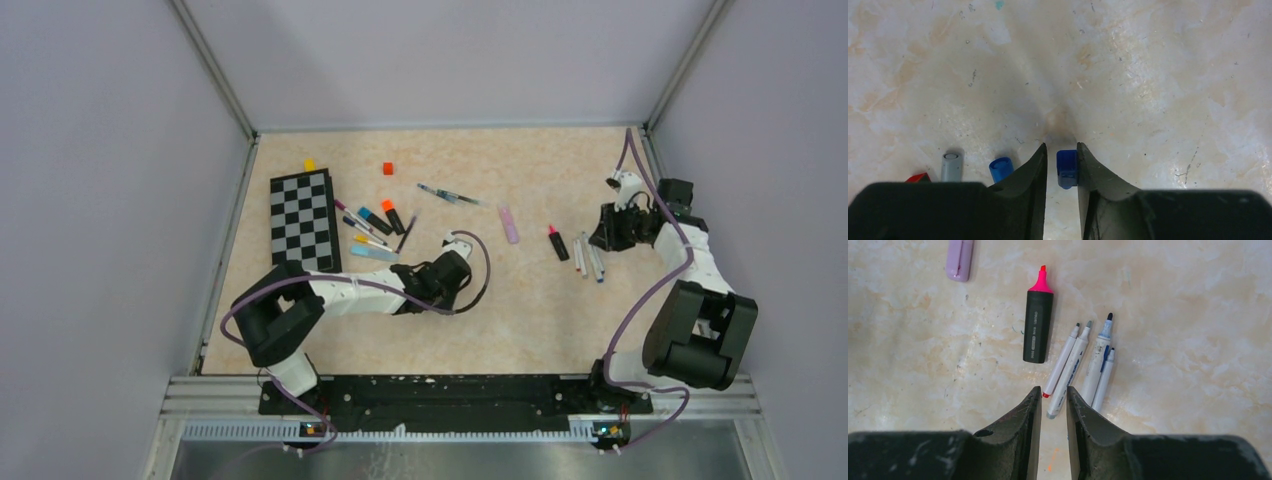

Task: Open the pen caps
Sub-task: Place the pen cap at the center of the board.

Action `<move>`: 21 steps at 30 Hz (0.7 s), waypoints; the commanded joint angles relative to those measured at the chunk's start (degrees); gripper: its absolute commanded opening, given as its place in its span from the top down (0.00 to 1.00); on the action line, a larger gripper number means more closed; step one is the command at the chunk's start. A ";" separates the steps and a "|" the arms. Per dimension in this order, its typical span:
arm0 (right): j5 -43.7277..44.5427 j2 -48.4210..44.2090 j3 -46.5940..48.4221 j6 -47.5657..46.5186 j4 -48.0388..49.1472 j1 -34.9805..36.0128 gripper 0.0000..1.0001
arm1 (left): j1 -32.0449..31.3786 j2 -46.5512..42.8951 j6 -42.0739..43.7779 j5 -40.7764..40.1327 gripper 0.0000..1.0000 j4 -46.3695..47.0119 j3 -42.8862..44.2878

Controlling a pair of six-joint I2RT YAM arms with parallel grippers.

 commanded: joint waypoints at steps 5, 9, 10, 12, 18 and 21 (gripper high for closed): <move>-3.51 -2.88 0.96 -1.27 -0.63 -0.70 0.76 | -0.21 -2.05 0.17 -1.14 0.59 -1.96 2.76; -4.13 -3.36 0.84 -1.56 -0.84 -0.69 0.76 | -0.21 -2.92 0.73 -1.21 0.57 -1.88 2.77; -4.26 -3.43 0.82 -1.54 -0.92 -0.69 0.76 | -0.21 -3.24 0.79 -1.24 0.57 -1.88 2.72; -4.56 -3.51 0.88 -1.66 -1.10 -0.70 0.76 | -0.20 -4.51 1.07 -1.48 0.56 -1.52 2.50; -5.61 -4.24 0.76 -2.14 -1.39 -0.70 0.76 | -0.13 -10.73 4.55 -4.89 0.42 3.09 -1.04; -6.17 -4.88 0.57 -2.27 -1.33 -0.69 0.76 | 0.32 -14.54 7.20 -9.13 0.21 5.68 -3.72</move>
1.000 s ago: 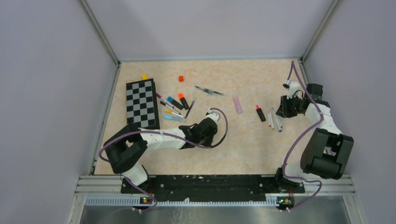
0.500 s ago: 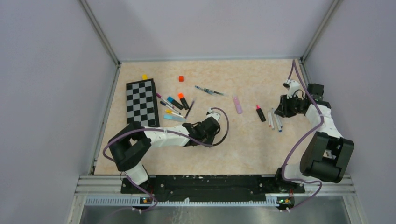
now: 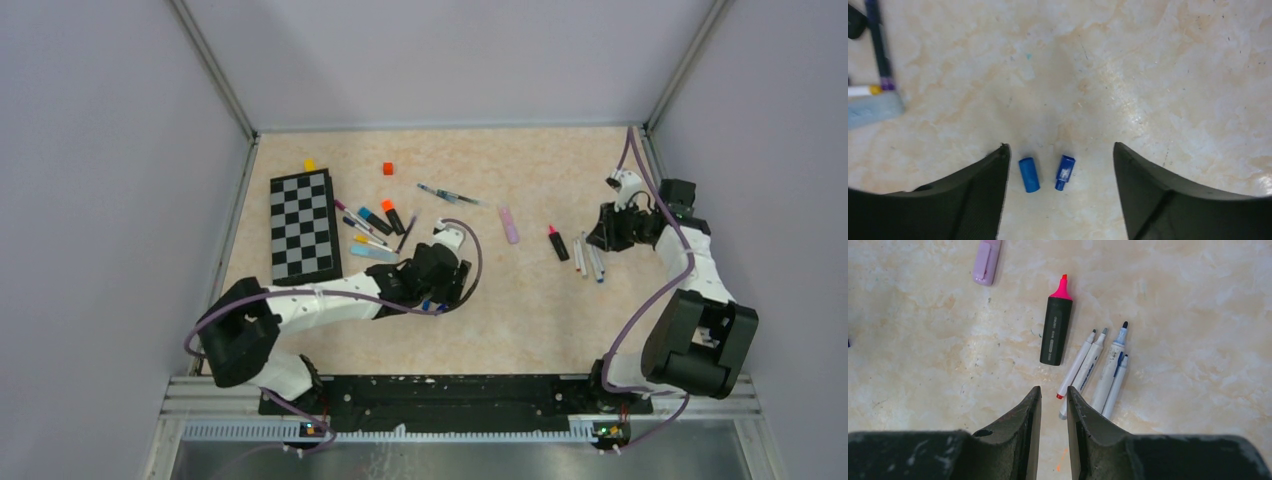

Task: Open the pen caps
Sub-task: Place the pen cap at the center of the board, then pick up the pen from the center of the board.

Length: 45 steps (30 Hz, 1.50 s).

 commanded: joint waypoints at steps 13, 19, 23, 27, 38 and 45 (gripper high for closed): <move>-3.92 -3.77 0.29 -1.55 0.10 -0.68 0.76 | 16.79 -13.09 -25.38 -9.93 0.01 -0.49 -7.65; -4.21 -3.83 0.20 -1.62 0.05 -0.68 0.75 | 17.74 -2.25 -42.67 -17.66 0.09 -25.83 7.81; -4.30 -3.89 0.29 -1.73 -0.06 -0.63 0.76 | 19.60 2.65 -44.13 -15.76 0.24 -26.87 11.17; -4.37 -4.09 0.19 -1.79 -0.03 -0.64 0.75 | 22.22 5.27 -43.28 -14.31 0.39 -24.41 12.46; -4.40 -4.10 0.21 -2.03 -0.15 -0.67 0.75 | 28.52 11.19 -41.47 -9.79 0.47 -23.29 15.75; -4.36 -4.09 0.12 -2.11 -0.18 -0.68 0.75 | 30.07 13.62 -41.39 -8.51 0.48 -24.43 16.97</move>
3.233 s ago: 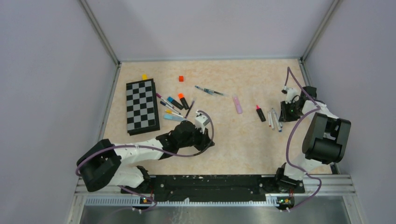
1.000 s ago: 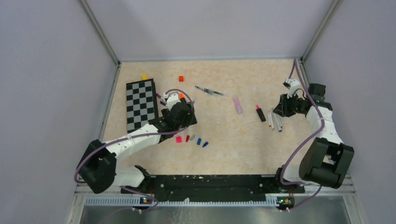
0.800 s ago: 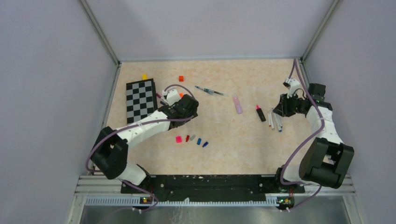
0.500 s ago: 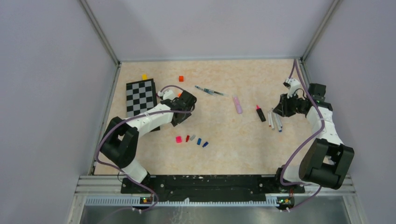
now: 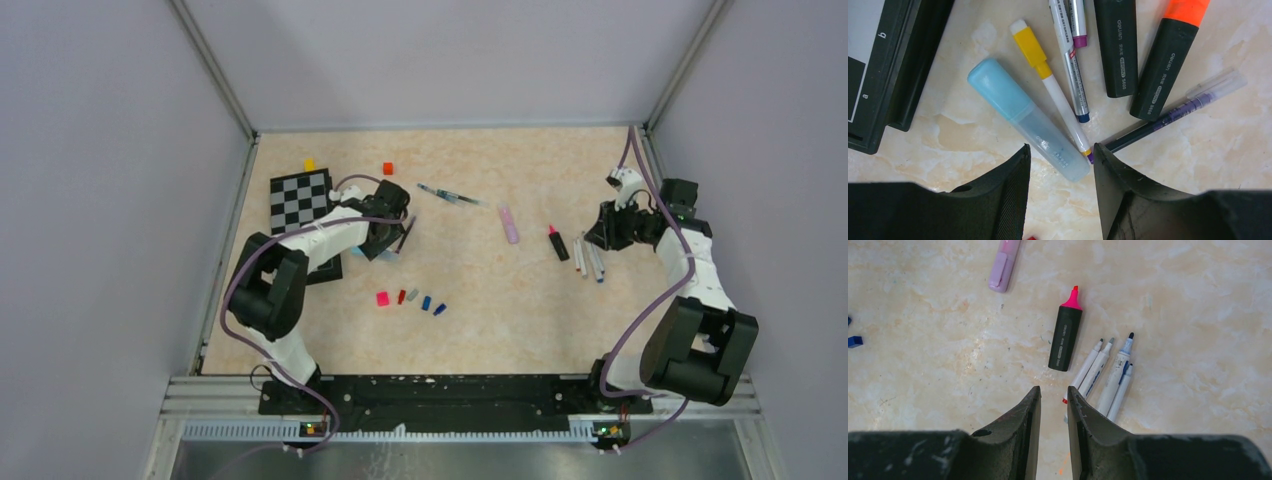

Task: Open the pen caps
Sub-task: Pick up the pen from the center of the board.

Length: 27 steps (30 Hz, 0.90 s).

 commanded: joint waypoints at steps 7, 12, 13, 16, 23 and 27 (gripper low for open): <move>-1.34 -1.86 0.17 -1.04 0.23 -0.68 0.75 | 2.28 2.37 -0.35 2.68 0.48 -1.72 1.45; -1.29 -1.78 0.21 -1.07 0.17 -0.66 0.75 | 2.86 3.00 -0.46 3.31 0.49 -1.99 1.32; -1.28 -1.77 0.19 -1.05 0.22 -0.68 0.75 | 2.97 3.16 -0.53 3.62 0.49 -2.18 1.41; -1.28 -1.78 0.21 -1.04 0.20 -0.68 0.75 | 3.23 3.68 -1.12 4.23 0.50 -3.65 1.78; -1.24 -1.83 0.21 -1.11 0.07 -0.66 0.75 | 3.26 4.08 -1.51 5.31 0.53 -5.09 1.31; -1.28 -1.78 0.21 -1.12 0.12 -0.63 0.75 | 3.25 3.99 -1.53 5.44 0.53 -6.87 1.52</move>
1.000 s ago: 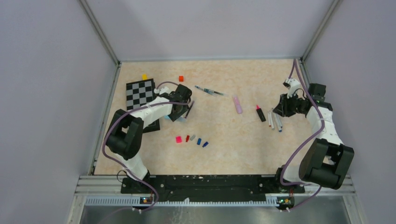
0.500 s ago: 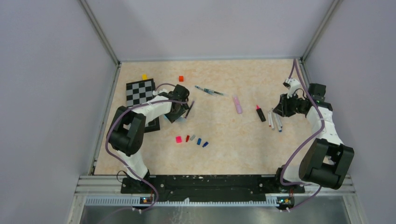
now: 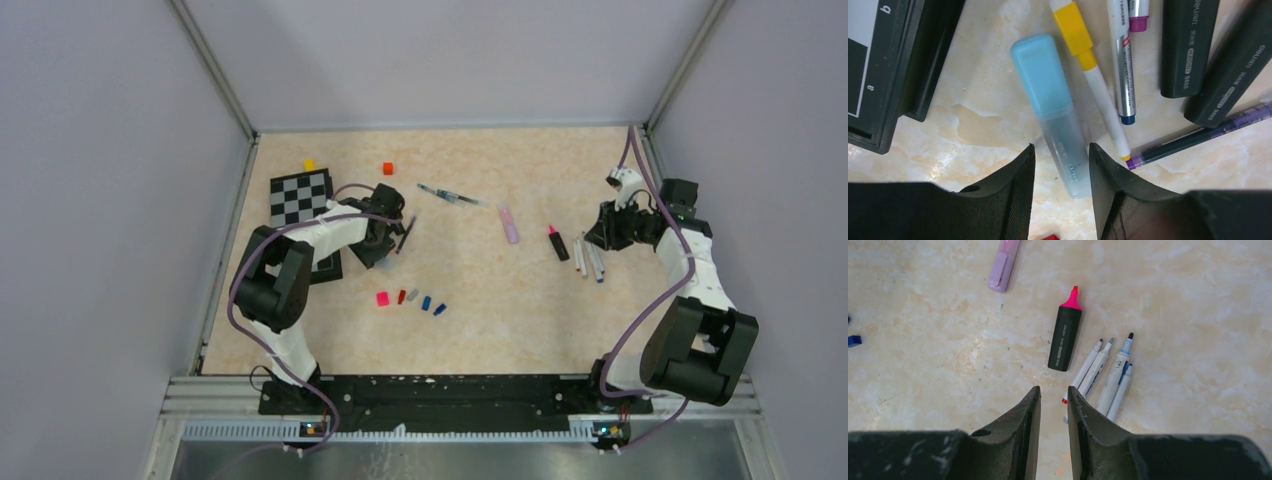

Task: Open the pen caps
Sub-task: Pick up the pen from the center of the board.

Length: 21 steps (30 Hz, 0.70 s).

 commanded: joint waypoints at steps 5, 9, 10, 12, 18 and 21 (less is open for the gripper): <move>-1.31 -1.87 0.21 -0.87 0.05 -0.65 0.75 | 0.31 -0.46 -1.14 0.53 0.52 -2.43 -0.52; -1.37 -1.87 0.15 -0.96 0.00 -0.67 0.75 | 0.53 0.30 -0.78 0.86 0.53 -1.50 -1.45; -1.36 -1.94 0.18 -0.98 0.02 -0.68 0.75 | 0.69 0.74 -0.60 1.19 0.54 -1.49 -1.28; -1.31 -1.96 0.21 -0.94 0.01 -0.68 0.75 | 0.91 1.73 -0.23 1.67 0.56 -1.77 -0.80; -1.28 -1.96 0.22 -1.01 -0.09 -0.68 0.75 | 1.61 2.94 0.18 2.11 0.66 -2.21 -0.74; -1.34 -1.96 0.23 -1.09 -0.12 -0.68 0.75 | 1.87 2.49 0.40 2.65 0.72 -1.38 -1.50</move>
